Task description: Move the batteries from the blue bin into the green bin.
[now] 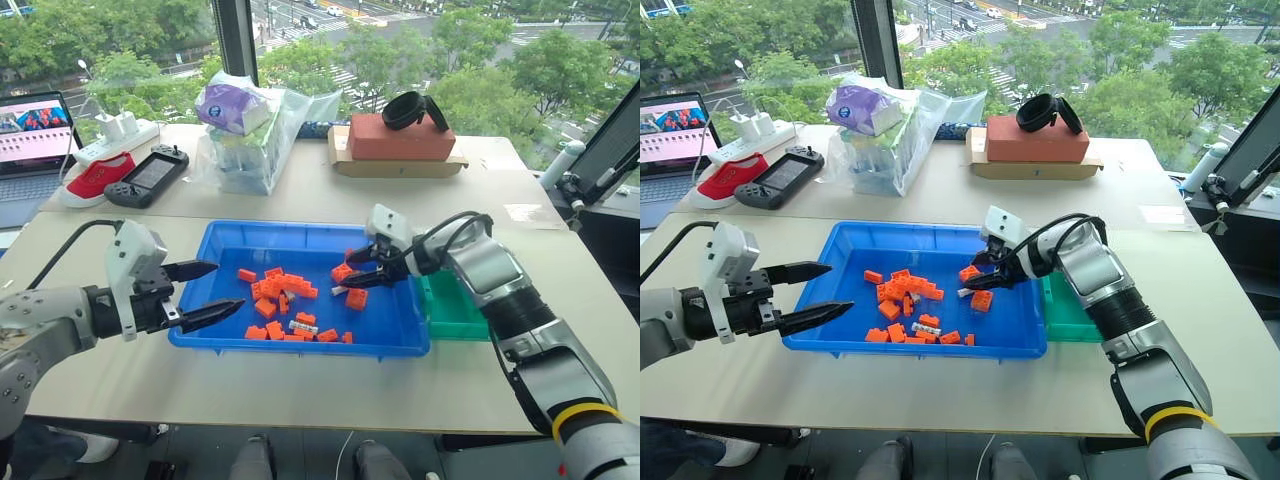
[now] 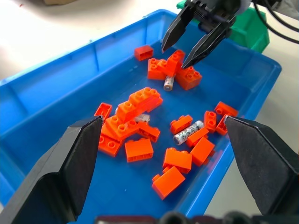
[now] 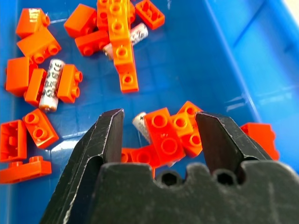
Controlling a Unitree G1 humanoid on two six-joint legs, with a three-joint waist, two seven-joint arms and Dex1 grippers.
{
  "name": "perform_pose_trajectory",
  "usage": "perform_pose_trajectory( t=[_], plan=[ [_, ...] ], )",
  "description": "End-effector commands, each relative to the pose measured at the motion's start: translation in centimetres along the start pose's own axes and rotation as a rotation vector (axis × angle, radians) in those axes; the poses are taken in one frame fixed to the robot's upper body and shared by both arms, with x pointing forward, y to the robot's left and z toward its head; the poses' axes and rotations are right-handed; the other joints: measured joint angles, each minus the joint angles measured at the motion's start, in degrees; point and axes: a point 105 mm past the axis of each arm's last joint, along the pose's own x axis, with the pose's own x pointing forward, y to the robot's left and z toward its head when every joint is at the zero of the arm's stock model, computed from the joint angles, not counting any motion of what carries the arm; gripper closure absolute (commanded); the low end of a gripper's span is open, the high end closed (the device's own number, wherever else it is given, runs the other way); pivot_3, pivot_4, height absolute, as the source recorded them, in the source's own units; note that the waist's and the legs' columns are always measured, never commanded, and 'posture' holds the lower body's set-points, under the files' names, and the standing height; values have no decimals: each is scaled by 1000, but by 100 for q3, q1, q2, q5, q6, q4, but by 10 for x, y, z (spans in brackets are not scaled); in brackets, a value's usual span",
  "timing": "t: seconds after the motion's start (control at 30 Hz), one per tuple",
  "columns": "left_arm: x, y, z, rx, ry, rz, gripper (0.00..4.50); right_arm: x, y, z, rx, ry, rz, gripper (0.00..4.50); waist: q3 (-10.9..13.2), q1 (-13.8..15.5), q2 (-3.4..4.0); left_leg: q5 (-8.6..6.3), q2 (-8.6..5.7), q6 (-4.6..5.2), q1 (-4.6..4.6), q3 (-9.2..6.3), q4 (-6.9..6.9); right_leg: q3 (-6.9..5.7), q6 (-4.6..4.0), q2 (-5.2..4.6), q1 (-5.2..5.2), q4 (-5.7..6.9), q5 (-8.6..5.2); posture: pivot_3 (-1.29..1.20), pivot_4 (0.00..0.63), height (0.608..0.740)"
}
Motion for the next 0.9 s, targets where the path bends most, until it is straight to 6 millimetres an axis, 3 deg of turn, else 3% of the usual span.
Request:
perform_pose_trajectory(
  t=[0.03, 0.13, 0.17, 0.27, 0.47, 0.53, 0.7, 0.9],
  plan=[
    [0, -5, 7, 35, -1, -15, 0, -5, -3, 14, -53, -33, -16, 2959, 0, -1, 0, 0, 0, 0, 0, 0, 0, 0, 0, 0, 0, 0, 0, 0, 150, 740],
    [0, -5, 7, 34, -2, -18, 0, -5, -3, 15, -52, -43, -19, 3965, 0, 4, 0, 0, 0, 0, 0, 0, 0, 0, 0, 0, 0, 0, 0, 0, 150, 740],
    [0, -5, 7, 31, -5, -21, 0, -5, -3, 15, -53, -49, -18, 4064, 0, 4, 0, 0, 0, 0, 0, 0, 0, -1, 0, 0, 1, 0, 0, 0, 150, 740],
    [0, -4, 6, 32, 3, -20, 0, -7, -5, 18, -63, -59, -24, 4063, 0, 4, 0, 0, 0, 0, 0, -1, 0, -1, 0, 0, 0, 0, 0, 0, 150, 740],
    [-1, -1, 8, 34, 3, -21, 0, -37, -27, 44, -58, -143, -99, 4063, 1, -1, 1, 0, 0, 0, 0, -1, 0, -1, -1, 0, -1, 0, 0, 0, 150, 740],
    [0, -1, 8, 35, 2, -23, 0, -45, -34, 40, -78, -111, -128, 4063, 1, 9, 1, 0, 0, 0, 0, -2, -2, -3, -1, 0, -1, -1, 0, 0, 150, 740],
    [3, -1, 8, 46, 6, -27, 0, -55, -50, 8, -98, 36, -198, 4063, 1, 18, 0, -1, 0, -1, 0, -4, -1, -10, -1, -2, 5, -7, 0, 0, 150, 740],
    [4, 1, 8, 55, 12, -30, 0, -49, -48, 2, -68, 31, -173, 4063, 1, -53, 0, -1, 0, -1, 0, -6, -3, -9, -2, 0, -1, 0, 0, 0, 150, 740]
  ],
)
